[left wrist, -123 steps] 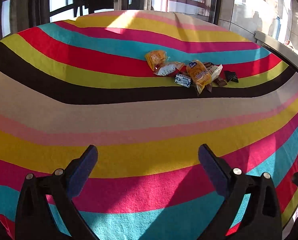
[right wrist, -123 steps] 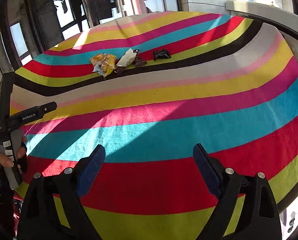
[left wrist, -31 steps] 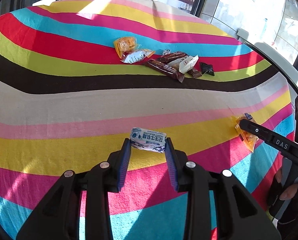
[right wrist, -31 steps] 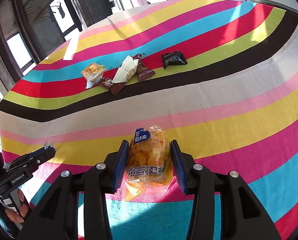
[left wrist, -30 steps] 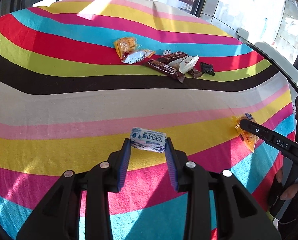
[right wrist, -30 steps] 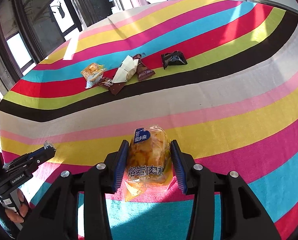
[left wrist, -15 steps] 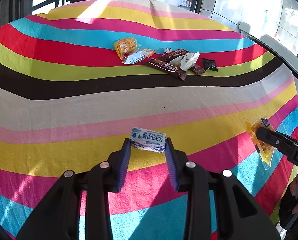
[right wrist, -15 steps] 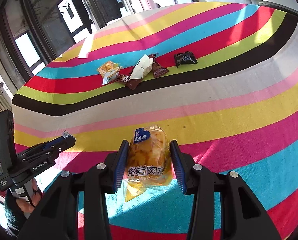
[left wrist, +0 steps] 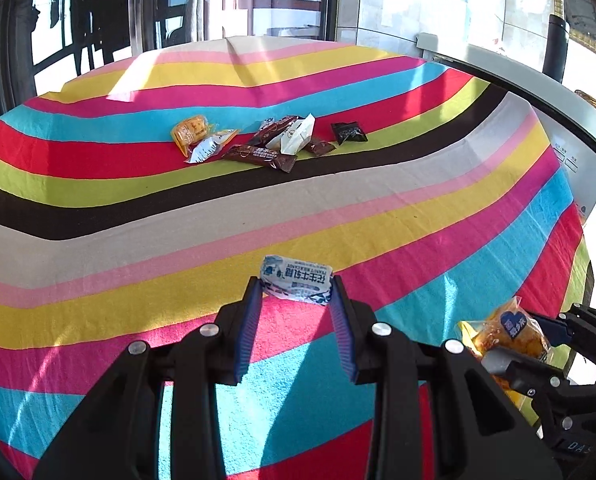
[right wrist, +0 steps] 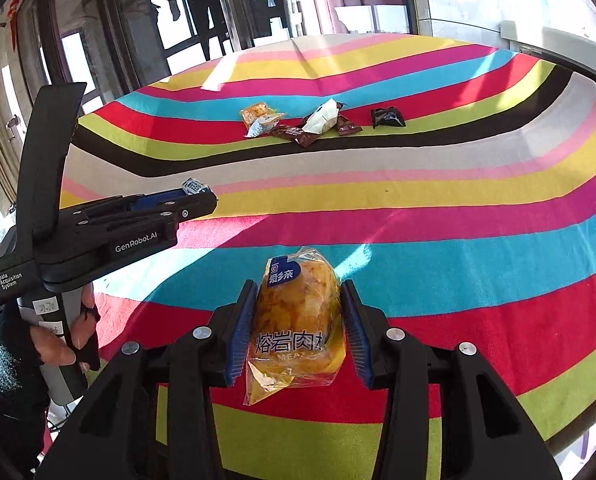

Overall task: Organize snacks
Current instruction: 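Carry the yellow bread bag and white milk-candy packet toward the white box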

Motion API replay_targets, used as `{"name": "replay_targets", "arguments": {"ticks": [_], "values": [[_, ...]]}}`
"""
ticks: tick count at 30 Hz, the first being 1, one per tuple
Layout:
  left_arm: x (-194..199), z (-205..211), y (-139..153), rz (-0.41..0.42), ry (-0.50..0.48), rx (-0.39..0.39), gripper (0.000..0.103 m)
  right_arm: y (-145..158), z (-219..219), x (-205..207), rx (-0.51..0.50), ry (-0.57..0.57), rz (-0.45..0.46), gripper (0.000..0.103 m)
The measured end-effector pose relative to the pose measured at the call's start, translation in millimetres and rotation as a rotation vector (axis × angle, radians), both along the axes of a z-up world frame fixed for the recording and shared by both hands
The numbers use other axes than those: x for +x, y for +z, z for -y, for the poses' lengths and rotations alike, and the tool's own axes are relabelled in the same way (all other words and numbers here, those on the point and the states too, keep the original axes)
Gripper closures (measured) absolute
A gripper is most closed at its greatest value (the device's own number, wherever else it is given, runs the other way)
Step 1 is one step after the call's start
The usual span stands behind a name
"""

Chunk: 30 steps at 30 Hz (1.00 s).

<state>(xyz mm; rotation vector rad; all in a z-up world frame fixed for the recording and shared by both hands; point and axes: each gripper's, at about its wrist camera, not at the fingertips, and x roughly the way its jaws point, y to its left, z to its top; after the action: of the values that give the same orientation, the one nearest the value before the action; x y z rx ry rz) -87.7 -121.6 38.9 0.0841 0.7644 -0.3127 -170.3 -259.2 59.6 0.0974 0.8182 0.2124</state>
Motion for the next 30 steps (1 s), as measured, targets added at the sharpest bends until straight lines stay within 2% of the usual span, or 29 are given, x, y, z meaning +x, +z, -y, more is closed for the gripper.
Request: {"name": "replay_targets", "arguments": {"ticks": [17,23,30], "values": [[-47,52,0,0.013,-0.123,0.08,0.068,-4,45,-57,0.043,-0.094,0.036,0.061],[-72,83,1,0.011,-0.222,0.083,0.068,-3,76,-88,0.043,-0.173,0.042,0.061],[-101,123,-2,-0.027,-0.361,0.047,0.068,-7,111,-121,0.032,-0.273,0.036,0.061]]}}
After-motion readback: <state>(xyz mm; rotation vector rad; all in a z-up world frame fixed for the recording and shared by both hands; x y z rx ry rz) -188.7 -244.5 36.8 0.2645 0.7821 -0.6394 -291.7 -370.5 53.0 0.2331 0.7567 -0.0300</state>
